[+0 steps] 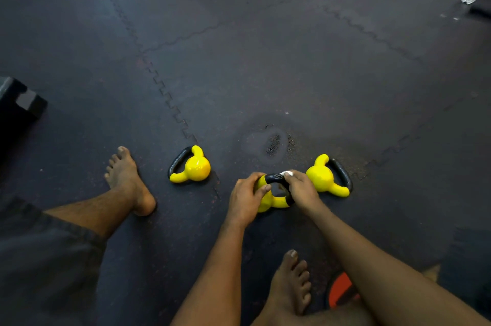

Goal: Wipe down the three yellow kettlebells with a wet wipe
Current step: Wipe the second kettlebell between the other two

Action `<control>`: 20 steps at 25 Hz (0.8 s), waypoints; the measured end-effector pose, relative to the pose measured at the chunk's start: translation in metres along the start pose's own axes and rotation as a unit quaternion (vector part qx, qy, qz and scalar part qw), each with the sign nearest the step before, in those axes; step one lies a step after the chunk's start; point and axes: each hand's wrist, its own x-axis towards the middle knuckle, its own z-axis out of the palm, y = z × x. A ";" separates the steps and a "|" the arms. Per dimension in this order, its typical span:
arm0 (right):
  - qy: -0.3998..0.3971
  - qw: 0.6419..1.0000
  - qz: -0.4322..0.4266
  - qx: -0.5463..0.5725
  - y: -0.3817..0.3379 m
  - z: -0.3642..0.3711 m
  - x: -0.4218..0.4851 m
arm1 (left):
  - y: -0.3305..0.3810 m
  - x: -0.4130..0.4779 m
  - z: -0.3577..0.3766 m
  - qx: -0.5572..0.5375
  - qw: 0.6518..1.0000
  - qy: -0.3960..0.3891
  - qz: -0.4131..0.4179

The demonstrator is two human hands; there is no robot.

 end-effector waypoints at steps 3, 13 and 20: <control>-0.079 0.987 0.057 -0.128 -0.019 -0.004 0.017 | -0.002 0.002 0.001 0.010 1.000 -0.015 -0.005; 0.037 0.840 -0.300 -0.451 0.006 0.015 -0.043 | -0.004 0.010 0.002 -0.042 0.999 -0.019 -0.020; 0.020 0.859 -0.153 -0.489 -0.046 0.035 -0.017 | -0.006 0.004 0.002 -0.051 0.999 -0.008 -0.003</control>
